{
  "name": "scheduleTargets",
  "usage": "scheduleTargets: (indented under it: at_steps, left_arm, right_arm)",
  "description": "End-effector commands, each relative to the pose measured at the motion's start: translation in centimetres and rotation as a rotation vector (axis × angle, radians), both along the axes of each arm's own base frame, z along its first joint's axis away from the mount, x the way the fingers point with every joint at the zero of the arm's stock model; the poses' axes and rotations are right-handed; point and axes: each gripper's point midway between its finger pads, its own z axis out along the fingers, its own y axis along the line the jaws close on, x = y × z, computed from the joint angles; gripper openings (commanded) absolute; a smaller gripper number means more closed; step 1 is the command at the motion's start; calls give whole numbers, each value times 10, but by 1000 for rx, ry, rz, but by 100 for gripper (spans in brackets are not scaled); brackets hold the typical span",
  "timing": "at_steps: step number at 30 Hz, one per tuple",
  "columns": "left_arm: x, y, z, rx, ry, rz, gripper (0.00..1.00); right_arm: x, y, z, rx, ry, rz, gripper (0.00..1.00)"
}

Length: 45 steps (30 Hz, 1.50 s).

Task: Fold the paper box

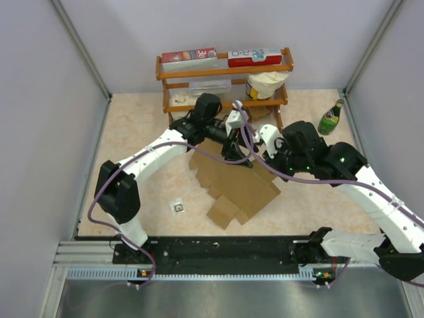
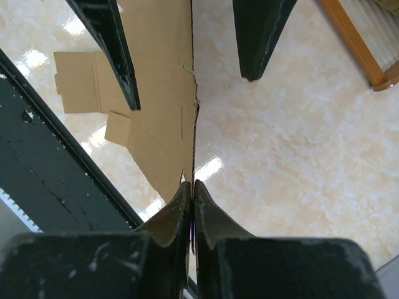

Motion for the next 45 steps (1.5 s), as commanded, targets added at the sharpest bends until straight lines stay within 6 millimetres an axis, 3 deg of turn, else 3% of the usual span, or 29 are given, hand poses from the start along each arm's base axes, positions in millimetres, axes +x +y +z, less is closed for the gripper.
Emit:
scheduleTargets:
  at_steps: [1,8,18,28,30,31,35,40,45]
  left_arm:
    - [-8,-14,14,-32,-46,-41,68]
    - [-9,-29,15,-24,-57,-41,61]
    - [-16,-31,13,-15,-36,-64,41]
    - [-18,-31,11,-10,-23,-68,0]
    - [-18,-32,8,-4,-19,-66,0]
    - [-16,-32,8,-2,-20,-59,0]
    - [-10,-33,6,11,-29,-23,0]
    - [13,-32,10,22,-27,77,0]
    - [48,-21,24,-15,43,216,0]
  right_arm:
    - [6,7,12,54,-51,11,0]
    - [6,7,11,58,-51,8,0]
    - [10,4,12,55,-75,-11,0]
    - [22,-2,18,50,-124,-85,1]
    - [25,-6,23,53,-149,-114,9]
    - [28,-9,26,57,-163,-142,27]
    - [34,-21,46,107,-245,-233,52]
    - [31,-38,85,250,-359,-337,67]
    - [18,-47,101,406,-403,-386,70]
